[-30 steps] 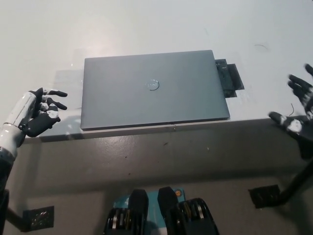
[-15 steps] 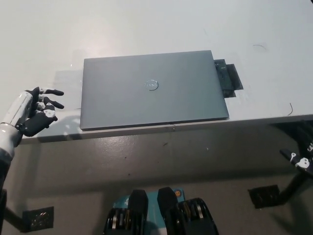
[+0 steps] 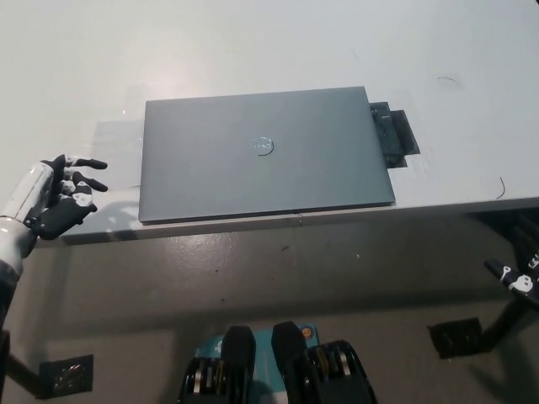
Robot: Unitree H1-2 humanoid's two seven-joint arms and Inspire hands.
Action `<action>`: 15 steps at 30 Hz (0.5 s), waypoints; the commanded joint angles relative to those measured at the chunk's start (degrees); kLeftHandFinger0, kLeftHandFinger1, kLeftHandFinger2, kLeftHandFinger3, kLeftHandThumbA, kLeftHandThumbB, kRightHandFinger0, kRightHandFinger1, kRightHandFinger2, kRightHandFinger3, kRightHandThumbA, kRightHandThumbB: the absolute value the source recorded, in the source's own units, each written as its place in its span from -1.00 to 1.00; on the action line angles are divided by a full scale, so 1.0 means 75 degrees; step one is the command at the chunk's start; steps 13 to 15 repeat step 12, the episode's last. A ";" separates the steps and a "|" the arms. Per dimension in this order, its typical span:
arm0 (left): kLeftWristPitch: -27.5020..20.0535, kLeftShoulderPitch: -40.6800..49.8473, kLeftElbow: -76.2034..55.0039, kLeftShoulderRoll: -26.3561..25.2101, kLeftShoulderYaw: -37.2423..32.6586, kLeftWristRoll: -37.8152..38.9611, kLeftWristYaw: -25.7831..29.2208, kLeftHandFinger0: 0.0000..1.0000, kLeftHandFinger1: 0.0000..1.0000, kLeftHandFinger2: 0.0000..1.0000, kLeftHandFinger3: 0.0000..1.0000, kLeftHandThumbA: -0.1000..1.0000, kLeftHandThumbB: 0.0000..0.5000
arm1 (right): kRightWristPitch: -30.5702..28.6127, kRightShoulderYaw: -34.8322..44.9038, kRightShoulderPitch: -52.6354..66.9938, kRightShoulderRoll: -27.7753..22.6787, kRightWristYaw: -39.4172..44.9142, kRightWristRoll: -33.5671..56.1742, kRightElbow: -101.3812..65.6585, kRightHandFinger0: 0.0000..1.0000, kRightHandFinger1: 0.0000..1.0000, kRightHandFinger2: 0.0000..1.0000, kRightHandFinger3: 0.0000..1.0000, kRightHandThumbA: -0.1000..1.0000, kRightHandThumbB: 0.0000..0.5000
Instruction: The robot uses its right hand to push down on the lid of a laptop kept in the middle of the desk to close it
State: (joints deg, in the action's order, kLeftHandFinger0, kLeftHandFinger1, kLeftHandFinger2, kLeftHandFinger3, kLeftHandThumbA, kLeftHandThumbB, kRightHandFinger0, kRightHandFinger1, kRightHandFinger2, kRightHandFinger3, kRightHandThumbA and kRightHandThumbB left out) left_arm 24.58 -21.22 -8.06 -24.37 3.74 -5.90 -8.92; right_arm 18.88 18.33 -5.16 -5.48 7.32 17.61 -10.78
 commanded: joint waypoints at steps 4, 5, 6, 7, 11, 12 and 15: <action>-0.0043 -0.0108 -0.0141 -0.0081 0.0091 -0.0013 0.0050 -0.37 -0.22 0.02 0.27 -1.00 -0.99 | -0.0299 0.0032 -0.0151 -0.0116 -0.0103 0.0169 -0.0027 0.91 0.78 0.75 1.00 1.00 -0.06; -0.0043 -0.0109 -0.0136 -0.0079 0.0093 -0.0008 0.0048 -0.37 -0.23 0.02 0.27 -1.00 -0.99 | -0.0233 0.0032 -0.0165 -0.0130 -0.0110 0.0186 -0.0026 0.95 0.80 0.76 1.00 1.00 -0.06; -0.0034 -0.0109 -0.0139 -0.0082 0.0089 -0.0014 0.0047 -0.37 -0.22 0.02 0.27 -1.00 -0.98 | -0.0245 0.0029 -0.0170 -0.0138 -0.0103 0.0191 -0.0009 0.95 0.80 0.76 1.00 1.00 -0.06; -0.0045 -0.0111 -0.0135 -0.0075 0.0090 -0.0015 0.0055 -0.38 -0.23 0.01 0.26 -1.00 -0.97 | -0.0218 0.0029 -0.0170 -0.0136 -0.0118 0.0197 -0.0030 0.94 0.80 0.77 1.00 1.00 -0.09; -0.0010 -0.0048 -0.0182 -0.0033 0.0072 -0.0044 0.0082 -0.45 -0.25 0.01 0.26 -1.00 -0.98 | -0.0200 0.0064 -0.0156 -0.0169 -0.0121 0.0257 -0.0062 0.93 0.79 0.74 1.00 1.00 -0.13; -0.0010 -0.0048 -0.0182 -0.0033 0.0072 -0.0044 0.0082 -0.45 -0.25 0.01 0.26 -1.00 -0.98 | -0.0200 0.0064 -0.0156 -0.0169 -0.0121 0.0257 -0.0062 0.93 0.79 0.74 1.00 1.00 -0.13; -0.0010 -0.0048 -0.0182 -0.0033 0.0072 -0.0044 0.0082 -0.45 -0.25 0.01 0.26 -1.00 -0.98 | -0.0200 0.0064 -0.0156 -0.0169 -0.0121 0.0257 -0.0062 0.93 0.79 0.74 1.00 1.00 -0.13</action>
